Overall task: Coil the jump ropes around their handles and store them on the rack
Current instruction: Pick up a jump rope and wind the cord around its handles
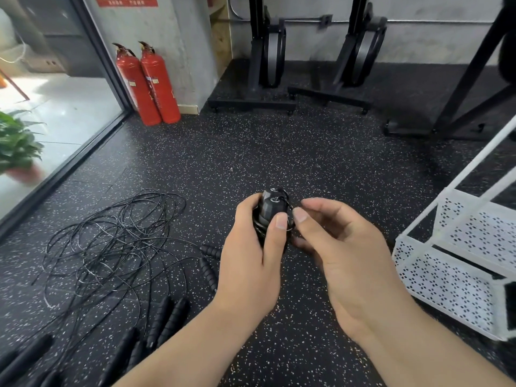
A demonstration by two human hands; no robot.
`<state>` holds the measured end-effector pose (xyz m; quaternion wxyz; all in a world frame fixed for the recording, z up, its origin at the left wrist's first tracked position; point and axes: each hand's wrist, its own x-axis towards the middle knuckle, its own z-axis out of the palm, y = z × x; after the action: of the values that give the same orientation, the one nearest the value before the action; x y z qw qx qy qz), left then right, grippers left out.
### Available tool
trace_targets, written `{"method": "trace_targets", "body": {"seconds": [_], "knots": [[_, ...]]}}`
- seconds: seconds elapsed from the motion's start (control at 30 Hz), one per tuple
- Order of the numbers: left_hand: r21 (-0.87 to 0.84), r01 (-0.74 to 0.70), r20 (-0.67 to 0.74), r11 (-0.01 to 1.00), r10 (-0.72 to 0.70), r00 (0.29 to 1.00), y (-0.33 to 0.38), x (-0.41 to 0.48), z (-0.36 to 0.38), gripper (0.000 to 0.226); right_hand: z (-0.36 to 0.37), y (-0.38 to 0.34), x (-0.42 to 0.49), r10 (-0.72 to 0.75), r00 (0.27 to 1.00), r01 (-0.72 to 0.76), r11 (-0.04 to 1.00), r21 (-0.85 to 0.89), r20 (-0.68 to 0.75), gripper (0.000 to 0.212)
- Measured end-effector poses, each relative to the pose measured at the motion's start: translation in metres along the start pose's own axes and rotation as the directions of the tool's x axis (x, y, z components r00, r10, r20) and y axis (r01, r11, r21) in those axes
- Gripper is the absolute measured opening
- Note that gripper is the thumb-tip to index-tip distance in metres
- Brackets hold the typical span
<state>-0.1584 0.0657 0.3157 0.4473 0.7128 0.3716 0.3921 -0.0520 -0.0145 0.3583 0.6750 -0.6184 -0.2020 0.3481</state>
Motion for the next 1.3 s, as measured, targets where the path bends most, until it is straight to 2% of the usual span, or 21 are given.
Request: {"method": "trace_targets", "body": {"seconds": [0.13, 0.27, 0.4, 0.67, 0.83, 1.07, 1.3], "knots": [[0.018, 0.01, 0.007, 1.0, -0.01, 1.0, -0.005, 0.0, 0.001, 0.061, -0.008, -0.004, 0.006, 0.157, 0.982, -0.168, 0.98, 0.106, 0.106, 0.032], [0.036, 0.006, 0.011, 0.999, -0.007, 1.0, -0.006, 0.0, 0.002, 0.061, -0.013, -0.007, 0.009, 0.26, 0.945, -0.29, 0.947, 0.14, 0.198, 0.027], [0.039, -0.002, 0.006, 0.999, 0.002, 1.0, -0.006, 0.0, 0.003, 0.058, -0.016, -0.01, 0.013, 0.318, 0.924, -0.356, 0.916, 0.182, 0.211, 0.027], [0.045, -0.026, 0.024, 0.999, 0.025, 0.999, -0.003, 0.0, 0.004, 0.049, -0.013, -0.013, 0.007, 0.253, 0.956, -0.265, 0.962, 0.067, 0.151, 0.011], [0.07, -0.039, 0.05, 0.997, 0.035, 0.998, -0.004, 0.0, 0.002, 0.061, -0.01, -0.013, 0.002, 0.183, 0.977, -0.175, 0.981, -0.087, 0.106, 0.01], [0.163, -0.083, 0.074, 0.983, 0.072, 0.995, -0.011, 0.004, -0.002, 0.058, -0.007, -0.01, 0.002, 0.164, 0.984, -0.162, 0.986, -0.037, 0.067, 0.008], [0.148, -0.133, 0.112, 0.98, 0.117, 0.987, -0.006, 0.003, -0.005, 0.04, -0.006, -0.01, 0.012, 0.283, 0.955, -0.29, 0.954, 0.078, 0.09, 0.009]]}}
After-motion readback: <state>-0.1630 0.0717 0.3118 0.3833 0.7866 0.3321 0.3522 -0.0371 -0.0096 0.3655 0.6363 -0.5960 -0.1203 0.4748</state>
